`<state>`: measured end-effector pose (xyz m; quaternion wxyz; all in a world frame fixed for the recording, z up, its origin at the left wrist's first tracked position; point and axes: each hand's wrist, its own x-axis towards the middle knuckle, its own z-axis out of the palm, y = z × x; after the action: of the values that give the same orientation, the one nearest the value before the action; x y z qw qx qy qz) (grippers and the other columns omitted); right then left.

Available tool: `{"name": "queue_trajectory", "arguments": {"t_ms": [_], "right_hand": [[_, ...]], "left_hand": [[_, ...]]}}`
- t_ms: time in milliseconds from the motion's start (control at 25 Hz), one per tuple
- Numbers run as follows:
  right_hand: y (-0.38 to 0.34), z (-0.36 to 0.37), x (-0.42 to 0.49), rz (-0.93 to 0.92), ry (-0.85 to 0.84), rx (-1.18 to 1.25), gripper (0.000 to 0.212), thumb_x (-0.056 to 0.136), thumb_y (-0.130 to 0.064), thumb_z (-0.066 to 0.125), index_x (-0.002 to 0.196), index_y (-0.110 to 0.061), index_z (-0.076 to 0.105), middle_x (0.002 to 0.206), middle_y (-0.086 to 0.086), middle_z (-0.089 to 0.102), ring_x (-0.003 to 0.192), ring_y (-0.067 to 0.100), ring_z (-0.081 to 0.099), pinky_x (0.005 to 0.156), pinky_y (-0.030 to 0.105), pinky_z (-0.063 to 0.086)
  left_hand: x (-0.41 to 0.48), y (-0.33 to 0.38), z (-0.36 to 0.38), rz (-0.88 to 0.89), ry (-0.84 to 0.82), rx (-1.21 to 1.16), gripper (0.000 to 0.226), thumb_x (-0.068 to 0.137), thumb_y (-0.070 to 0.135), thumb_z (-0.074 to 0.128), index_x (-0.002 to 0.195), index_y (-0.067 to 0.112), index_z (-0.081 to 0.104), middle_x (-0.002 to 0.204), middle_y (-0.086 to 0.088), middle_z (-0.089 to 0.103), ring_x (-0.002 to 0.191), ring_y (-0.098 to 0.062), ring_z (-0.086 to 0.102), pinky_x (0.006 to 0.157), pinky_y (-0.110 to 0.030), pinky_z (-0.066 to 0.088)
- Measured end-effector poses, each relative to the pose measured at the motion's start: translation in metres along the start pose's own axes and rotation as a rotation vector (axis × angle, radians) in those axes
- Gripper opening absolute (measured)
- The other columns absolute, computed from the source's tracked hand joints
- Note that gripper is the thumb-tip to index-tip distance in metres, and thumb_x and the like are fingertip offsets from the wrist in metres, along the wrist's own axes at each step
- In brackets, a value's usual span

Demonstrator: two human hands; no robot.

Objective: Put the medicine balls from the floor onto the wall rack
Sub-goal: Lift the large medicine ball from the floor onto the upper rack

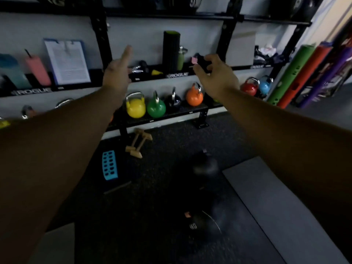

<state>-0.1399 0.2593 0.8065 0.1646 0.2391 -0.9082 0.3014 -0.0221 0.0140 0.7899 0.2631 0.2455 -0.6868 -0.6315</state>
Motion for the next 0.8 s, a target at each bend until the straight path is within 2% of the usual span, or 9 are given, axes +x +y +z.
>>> {"name": "queue_trajectory", "arguments": {"t_ms": [80,160,240,320,440,480,600,720,800], "right_hand": [[0.028,0.005,-0.027,0.047,-0.046,-0.017,0.064,0.089,-0.071,0.04,0.138,-0.031,0.044,0.128,0.002,0.063,0.114,0.029,0.058,0.091,0.044,0.048],[0.06,0.013,-0.045,0.089,-0.104,-0.023,0.067,0.087,-0.074,0.039,0.139,-0.031,0.044,0.128,0.002,0.063,0.113,0.029,0.059,0.092,0.045,0.049],[0.091,0.023,-0.054,0.11,-0.163,-0.039,0.069,0.085,-0.076,0.037,0.138,-0.032,0.044,0.127,0.003,0.063,0.11,0.031,0.06,0.09,0.045,0.05],[0.129,0.029,-0.061,0.11,-0.217,-0.071,0.071,0.082,-0.079,0.035,0.136,-0.034,0.045,0.123,0.005,0.065,0.107,0.032,0.06,0.088,0.046,0.05],[0.205,0.05,-0.08,0.04,-0.329,-0.157,0.071,0.083,-0.079,0.036,0.136,-0.032,0.046,0.123,0.007,0.064,0.109,0.035,0.058,0.088,0.044,0.045],[0.231,0.058,-0.088,0.011,-0.375,-0.176,0.069,0.084,-0.078,0.036,0.135,-0.032,0.046,0.124,0.007,0.064,0.11,0.035,0.057,0.088,0.044,0.041],[0.296,0.082,-0.113,-0.03,-0.506,-0.211,0.068,0.085,-0.076,0.037,0.135,-0.032,0.046,0.127,0.007,0.062,0.116,0.035,0.054,0.092,0.046,0.037],[0.356,0.117,-0.129,-0.072,-0.598,-0.245,0.068,0.086,-0.074,0.036,0.137,-0.03,0.045,0.129,0.007,0.061,0.119,0.036,0.051,0.095,0.049,0.037],[0.386,0.148,-0.14,-0.092,-0.635,-0.271,0.068,0.086,-0.074,0.036,0.137,-0.03,0.045,0.13,0.007,0.06,0.119,0.036,0.05,0.095,0.05,0.038]], "left_hand": [[-0.02,-0.025,0.029,-0.029,-0.04,0.01,0.055,0.097,0.069,0.048,0.129,0.027,0.065,0.121,0.0,0.067,0.099,-0.018,0.062,0.082,-0.032,0.046],[-0.037,-0.047,0.06,-0.077,-0.051,0.028,0.061,0.096,0.071,0.049,0.134,0.026,0.064,0.128,-0.001,0.07,0.11,-0.021,0.065,0.101,-0.038,0.047],[-0.049,-0.066,0.086,-0.101,-0.053,0.091,0.055,0.093,0.075,0.049,0.119,0.03,0.067,0.134,-0.006,0.069,0.121,-0.027,0.064,0.112,-0.047,0.044],[-0.063,-0.088,0.115,-0.112,-0.064,0.158,0.051,0.09,0.075,0.051,0.109,0.03,0.066,0.134,-0.006,0.068,0.123,-0.029,0.063,0.11,-0.045,0.047],[-0.092,-0.142,0.169,-0.154,-0.072,0.249,0.068,0.086,0.076,0.053,0.125,0.021,0.068,0.128,-0.01,0.068,0.111,-0.027,0.066,0.07,-0.018,0.053],[-0.101,-0.164,0.19,-0.158,-0.07,0.279,0.071,0.087,0.075,0.053,0.124,0.017,0.069,0.125,-0.014,0.069,0.107,-0.028,0.067,0.068,-0.017,0.051],[-0.12,-0.222,0.25,-0.204,-0.133,0.397,0.069,0.092,0.075,0.05,0.121,0.017,0.073,0.125,-0.013,0.069,0.116,-0.035,0.063,0.088,-0.035,0.048],[-0.131,-0.276,0.307,-0.298,-0.155,0.477,0.077,0.089,0.081,0.049,0.139,0.025,0.064,0.144,-0.005,0.059,0.136,-0.034,0.052,0.092,-0.036,0.036],[-0.137,-0.315,0.33,-0.345,-0.155,0.524,0.085,0.083,0.086,0.049,0.144,0.028,0.058,0.146,-0.001,0.06,0.129,-0.027,0.058,0.09,-0.035,0.039]]}}
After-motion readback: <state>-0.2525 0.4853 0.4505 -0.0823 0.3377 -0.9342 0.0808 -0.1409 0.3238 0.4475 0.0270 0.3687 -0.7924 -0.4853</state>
